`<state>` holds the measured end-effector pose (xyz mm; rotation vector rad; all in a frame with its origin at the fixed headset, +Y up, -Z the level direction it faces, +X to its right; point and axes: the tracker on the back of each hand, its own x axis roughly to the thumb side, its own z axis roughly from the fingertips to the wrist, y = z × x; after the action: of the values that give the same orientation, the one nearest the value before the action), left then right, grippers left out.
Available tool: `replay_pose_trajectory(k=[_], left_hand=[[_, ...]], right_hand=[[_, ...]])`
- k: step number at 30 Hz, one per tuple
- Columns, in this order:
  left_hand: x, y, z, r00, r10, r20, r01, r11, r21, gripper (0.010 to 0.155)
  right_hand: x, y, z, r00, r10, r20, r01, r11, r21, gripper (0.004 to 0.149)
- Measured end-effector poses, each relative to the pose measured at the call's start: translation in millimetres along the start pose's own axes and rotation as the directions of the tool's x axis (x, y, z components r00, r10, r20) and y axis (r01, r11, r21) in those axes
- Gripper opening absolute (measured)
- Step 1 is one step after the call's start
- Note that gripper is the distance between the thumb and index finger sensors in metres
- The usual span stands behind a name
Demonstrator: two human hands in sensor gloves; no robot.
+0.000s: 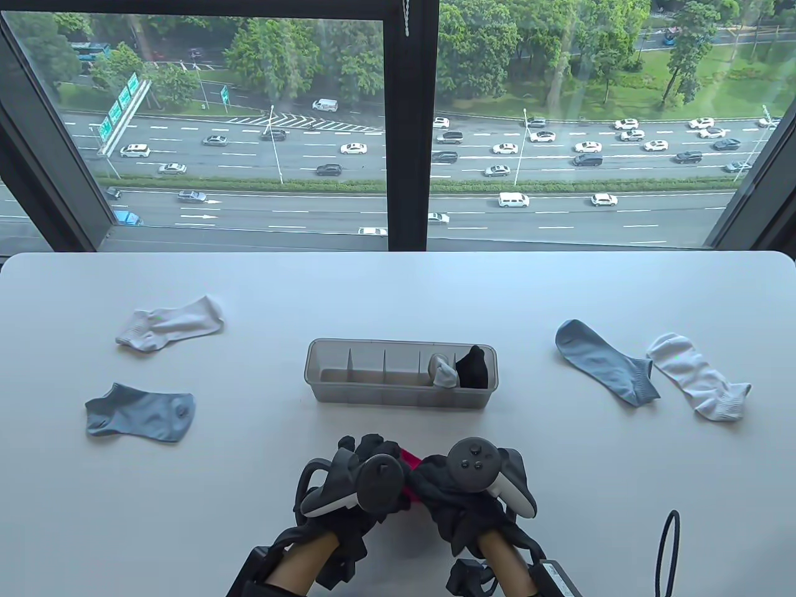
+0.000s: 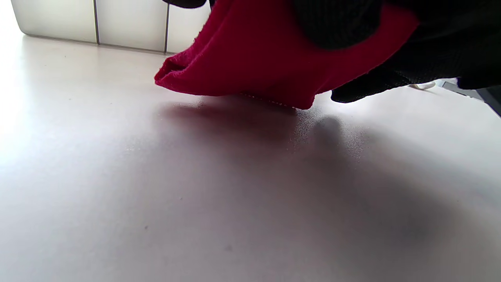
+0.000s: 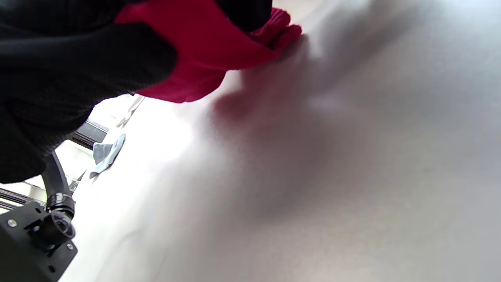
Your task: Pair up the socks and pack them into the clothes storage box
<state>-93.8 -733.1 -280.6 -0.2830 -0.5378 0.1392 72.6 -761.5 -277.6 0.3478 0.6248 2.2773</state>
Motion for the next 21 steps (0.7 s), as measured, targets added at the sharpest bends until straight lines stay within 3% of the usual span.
replay_pose_trajectory(k=[3,6,10,14,16,19,21], left_hand=[[-2,0,-2,0.999,0.043,-0.001,-0.043,0.988,-0.146,0.052],[-5,-2,-2,0.995,0.1,-0.012,-0.101,0.979,-0.176,0.053],[-4,0,1,0.995,0.096,-0.014,-0.097,0.987,-0.124,0.059],[0,7,3,0.999,0.038,-0.001,-0.038,0.998,-0.043,0.052],[0,8,1,0.999,0.048,0.005,-0.048,0.996,-0.077,0.045],[-6,7,1,0.996,0.087,-0.008,-0.087,0.989,-0.122,0.044],[-8,7,3,0.991,0.136,-0.009,-0.136,0.985,-0.107,0.047]], right_hand=[[8,-3,6,0.986,0.157,0.049,-0.153,0.985,-0.077,0.062],[15,-6,7,0.98,0.183,0.083,-0.179,0.982,-0.058,0.057],[21,-9,10,0.969,0.229,0.091,-0.218,0.969,-0.115,0.051],[17,-12,10,0.991,0.092,0.101,-0.083,0.993,-0.087,0.051],[15,-12,11,0.995,0.012,0.099,-0.004,0.997,-0.072,0.052],[18,-13,12,0.986,0.037,0.16,-0.035,0.999,-0.011,0.068],[20,-15,12,0.985,0.1,0.14,-0.093,0.994,-0.06,0.057]])
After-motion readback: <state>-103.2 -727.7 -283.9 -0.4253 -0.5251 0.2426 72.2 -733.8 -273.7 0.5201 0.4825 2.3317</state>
